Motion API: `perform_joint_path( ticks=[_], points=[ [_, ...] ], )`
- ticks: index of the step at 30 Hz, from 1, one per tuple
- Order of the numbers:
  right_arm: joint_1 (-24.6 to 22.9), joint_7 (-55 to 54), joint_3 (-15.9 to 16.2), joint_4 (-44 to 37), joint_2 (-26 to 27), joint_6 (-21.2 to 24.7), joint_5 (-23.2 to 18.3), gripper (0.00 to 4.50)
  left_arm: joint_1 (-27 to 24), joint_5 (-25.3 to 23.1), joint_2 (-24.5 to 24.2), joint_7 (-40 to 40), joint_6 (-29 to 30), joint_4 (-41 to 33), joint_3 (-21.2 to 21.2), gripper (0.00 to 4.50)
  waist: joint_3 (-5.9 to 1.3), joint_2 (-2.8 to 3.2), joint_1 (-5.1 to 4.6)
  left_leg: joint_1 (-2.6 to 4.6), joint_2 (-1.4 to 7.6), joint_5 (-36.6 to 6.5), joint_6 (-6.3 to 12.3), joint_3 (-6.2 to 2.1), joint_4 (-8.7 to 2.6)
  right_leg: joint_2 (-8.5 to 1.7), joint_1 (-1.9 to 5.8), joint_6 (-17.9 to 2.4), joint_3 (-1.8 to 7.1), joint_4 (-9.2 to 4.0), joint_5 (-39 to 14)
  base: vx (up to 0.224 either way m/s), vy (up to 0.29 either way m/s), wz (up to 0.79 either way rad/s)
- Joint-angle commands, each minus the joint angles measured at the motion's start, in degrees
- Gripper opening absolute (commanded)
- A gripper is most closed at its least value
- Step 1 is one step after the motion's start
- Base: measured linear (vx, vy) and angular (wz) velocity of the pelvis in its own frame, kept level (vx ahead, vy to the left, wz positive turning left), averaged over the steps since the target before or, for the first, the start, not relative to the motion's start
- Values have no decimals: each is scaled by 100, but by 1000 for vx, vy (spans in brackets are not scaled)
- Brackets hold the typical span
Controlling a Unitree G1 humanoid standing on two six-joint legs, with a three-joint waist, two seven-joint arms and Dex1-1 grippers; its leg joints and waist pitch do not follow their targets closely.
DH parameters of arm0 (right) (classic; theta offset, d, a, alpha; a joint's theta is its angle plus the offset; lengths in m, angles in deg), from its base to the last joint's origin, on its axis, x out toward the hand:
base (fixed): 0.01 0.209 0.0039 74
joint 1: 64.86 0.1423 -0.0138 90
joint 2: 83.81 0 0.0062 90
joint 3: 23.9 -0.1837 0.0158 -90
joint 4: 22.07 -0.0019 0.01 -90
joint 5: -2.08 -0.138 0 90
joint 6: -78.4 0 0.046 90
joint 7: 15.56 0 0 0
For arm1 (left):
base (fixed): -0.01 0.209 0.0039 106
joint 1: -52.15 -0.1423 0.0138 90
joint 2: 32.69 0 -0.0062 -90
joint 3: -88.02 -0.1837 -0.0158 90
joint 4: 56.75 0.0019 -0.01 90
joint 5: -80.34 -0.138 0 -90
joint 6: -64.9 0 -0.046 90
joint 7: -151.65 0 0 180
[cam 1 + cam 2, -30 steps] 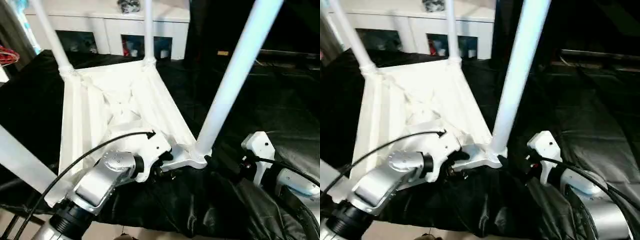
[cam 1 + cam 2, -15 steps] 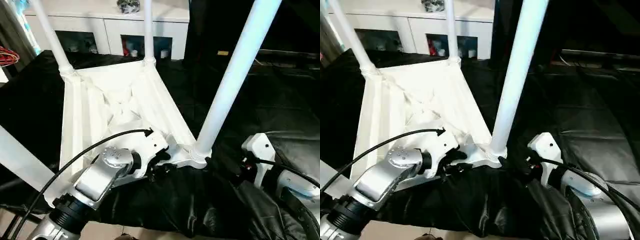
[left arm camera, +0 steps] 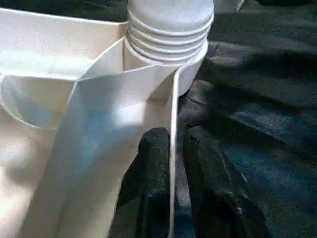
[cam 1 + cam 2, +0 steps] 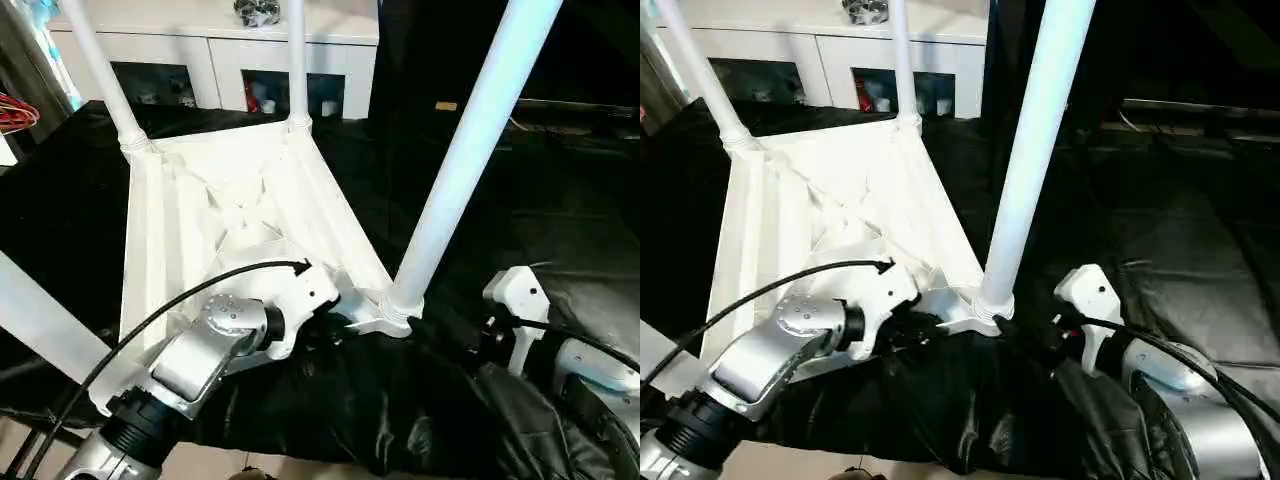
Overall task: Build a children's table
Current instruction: Rotate table base
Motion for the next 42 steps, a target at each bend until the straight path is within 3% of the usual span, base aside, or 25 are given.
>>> perform_joint_path(
  ticks=[1,2,6,8,10,12,13,18,21,28,32,34,42],
  points=[
    [89,181,73,140,-123,-116,-45,450,8,76,-97,273,-96,33,-87,23,-326,-18,-3,115,330,-644,392,-155,-390,-392,186,-1488,228,-398,332,0,0,0],
    [129,247,136,227,-165,-174,17,450,13,43,-149,335,-153,59,-131,13,-316,5,-10,117,327,-671,389,-155,-391,-382,181,-1492,224,-404,339,0,0,0],
    [313,351,332,555,-237,-361,278,450,47,-38,-255,490,-311,152,-217,2,-315,-3,-12,112,324,-670,390,-149,-387,-389,191,-1536,228,-396,362,0,0,0],
    [537,399,462,885,-237,-533,464,450,101,-89,-300,638,-521,268,-243,2,-314,47,-2,116,321,-705,387,-148,-379,-397,183,-1574,224,-400,287,0,0,0],
    [691,463,537,1091,-230,-628,526,450,152,-210,-382,760,-763,353,-327,2,-320,0,-10,119,325,-732,386,-146,-381,-397,195,-1569,228,-407,194,0,0,0],
    [738,542,576,1139,-237,-667,509,450,175,-287,-441,806,-833,389,-387,2,-317,29,-2,125,336,-743,386,-146,-387,-401,187,-1554,231,-402,162,0,0,0],
    [762,594,611,1164,-247,-712,514,450,184,-333,-474,828,-911,415,-411,2,-328,5,-1,125,337,-716,406,-146,-384,-402,194,-1564,228,-395,182,0,0,0],
    [820,654,662,1207,-200,-787,475,450,218,-295,-447,660,-852,475,-229,2,-319,1,9,123,340,-764,377,-139,-393,-406,180,-1578,226,-399,9,0,0,0],
    [835,697,674,1286,-182,-883,479,450,200,-173,-430,703,-756,428,-114,59,-319,1,14,117,337,-758,367,-141,-393,-411,178,-1577,228,-401,-16,0,0,0],
    [794,825,682,1210,-183,-941,370,450,74,-184,-518,731,-701,492,-47,59,-329,7,0,106,331,-629,496,-147,-378,-400,183,-1597,221,-377,245,0,0,0],
    [823,833,704,1278,-180,-990,372,450,61,-184,-614,890,-696,491,-109,59,-315,8,-2,115,333,-759,450,-143,-395,-400,173,-1590,223,-399,27,0,0,0],
    [861,839,704,1334,-150,-1016,387,450,69,-209,-540,754,-748,576,-32,22,-316,2,-6,123,337,-805,428,-138,-396,-400,166,-1591,226,-405,-59,0,0,0],
    [953,878,735,1397,-98,-1041,404,450,37,-130,-384,675,-1000,673,111,8,-325,-14,-4,119,336,-800,393,-134,-398,-408,164,-1548,232,-418,-183,0,0,0]
  ],
)
